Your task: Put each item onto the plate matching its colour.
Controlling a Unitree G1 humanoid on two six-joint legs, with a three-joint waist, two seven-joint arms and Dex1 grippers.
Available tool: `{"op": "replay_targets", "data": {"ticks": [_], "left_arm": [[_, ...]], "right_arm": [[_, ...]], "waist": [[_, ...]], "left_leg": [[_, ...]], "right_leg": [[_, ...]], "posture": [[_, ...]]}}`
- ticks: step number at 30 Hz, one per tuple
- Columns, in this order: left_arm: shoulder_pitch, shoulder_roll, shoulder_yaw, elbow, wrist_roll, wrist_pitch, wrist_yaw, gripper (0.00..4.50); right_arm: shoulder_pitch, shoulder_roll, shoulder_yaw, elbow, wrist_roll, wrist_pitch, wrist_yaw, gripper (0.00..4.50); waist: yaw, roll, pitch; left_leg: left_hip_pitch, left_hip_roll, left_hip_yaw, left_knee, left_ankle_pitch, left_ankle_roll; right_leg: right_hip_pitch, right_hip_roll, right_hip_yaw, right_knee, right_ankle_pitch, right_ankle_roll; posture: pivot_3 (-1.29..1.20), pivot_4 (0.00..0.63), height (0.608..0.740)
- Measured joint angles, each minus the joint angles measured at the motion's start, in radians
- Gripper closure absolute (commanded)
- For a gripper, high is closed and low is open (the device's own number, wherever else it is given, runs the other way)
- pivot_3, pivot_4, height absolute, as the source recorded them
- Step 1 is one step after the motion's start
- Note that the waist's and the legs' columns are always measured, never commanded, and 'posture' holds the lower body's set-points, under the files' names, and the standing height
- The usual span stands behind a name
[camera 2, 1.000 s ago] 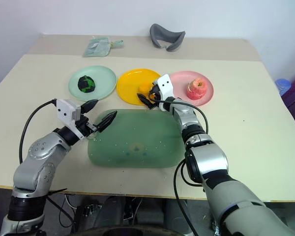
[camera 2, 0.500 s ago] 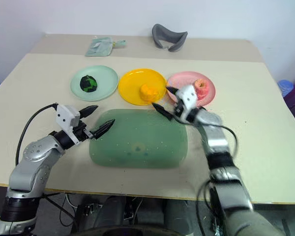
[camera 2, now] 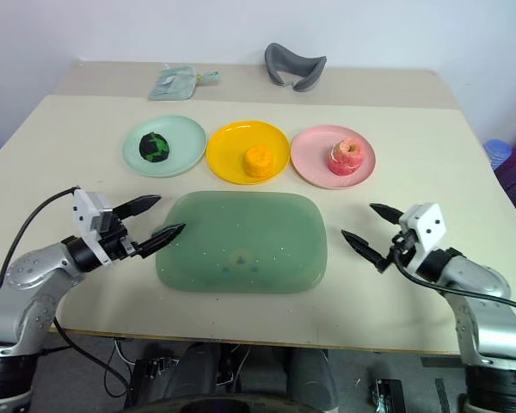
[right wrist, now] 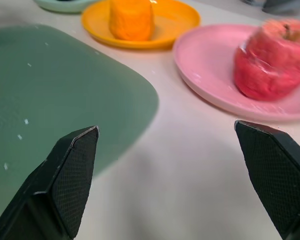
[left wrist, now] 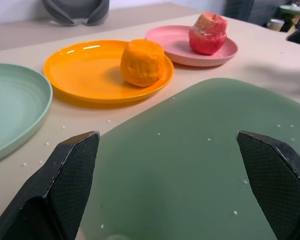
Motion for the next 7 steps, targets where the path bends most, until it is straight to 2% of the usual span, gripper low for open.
{"op": "replay_targets", "data": {"ticks": [7], "left_arm": [[0.007,0.006,-0.002,-0.002,-0.031,0.037,-0.034,0.0]], "right_arm": [[0.015,0.0,-0.026,0.076,-0.011,-0.062,0.011,0.06]], "waist": [[0.0,0.0,0.0]], "left_leg": [[0.0,0.0,0.0,0.0,0.0,0.0]], "right_leg": [[0.0,0.0,0.0,0.0,0.0,0.0]], "posture": [[0.0,0.15,0.74]]}}
